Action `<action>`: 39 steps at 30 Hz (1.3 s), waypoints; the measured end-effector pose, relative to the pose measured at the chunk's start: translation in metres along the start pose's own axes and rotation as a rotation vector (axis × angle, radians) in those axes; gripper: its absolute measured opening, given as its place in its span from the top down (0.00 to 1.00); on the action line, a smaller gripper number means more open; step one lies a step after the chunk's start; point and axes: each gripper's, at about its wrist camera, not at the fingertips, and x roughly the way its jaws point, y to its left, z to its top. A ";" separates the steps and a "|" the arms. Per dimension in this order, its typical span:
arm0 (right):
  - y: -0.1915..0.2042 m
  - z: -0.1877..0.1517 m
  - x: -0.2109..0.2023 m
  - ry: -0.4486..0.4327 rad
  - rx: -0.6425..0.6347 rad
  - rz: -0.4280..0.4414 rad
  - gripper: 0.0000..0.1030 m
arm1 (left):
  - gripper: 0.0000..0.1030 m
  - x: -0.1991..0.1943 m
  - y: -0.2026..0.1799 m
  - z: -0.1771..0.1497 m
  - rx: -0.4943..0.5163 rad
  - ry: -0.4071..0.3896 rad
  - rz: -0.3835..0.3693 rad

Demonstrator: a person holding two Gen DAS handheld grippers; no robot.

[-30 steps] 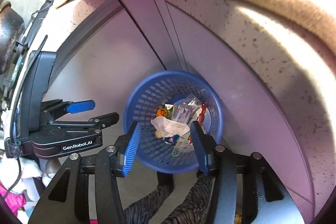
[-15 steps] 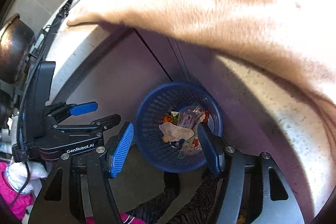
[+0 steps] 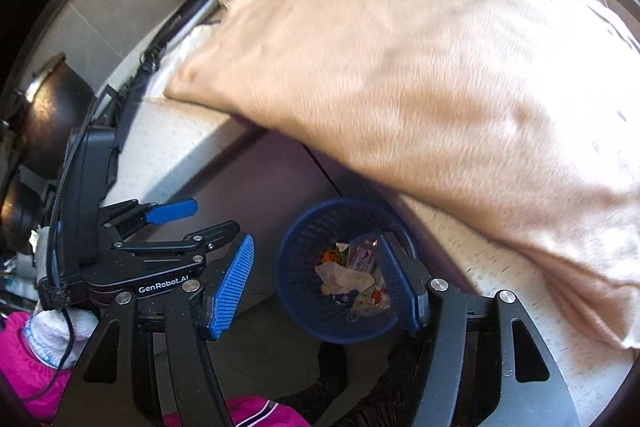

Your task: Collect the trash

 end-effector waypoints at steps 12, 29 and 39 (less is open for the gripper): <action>-0.006 0.029 -0.046 -0.118 0.001 -0.003 0.38 | 0.35 -0.061 -0.017 0.040 0.014 -0.145 -0.013; -0.018 0.065 -0.106 -0.306 0.013 -0.014 0.23 | 0.15 -0.128 -0.030 0.081 -0.018 -0.338 -0.038; -0.023 0.076 -0.123 -0.362 0.018 -0.011 0.23 | 0.04 -0.153 -0.041 0.091 -0.007 -0.388 -0.028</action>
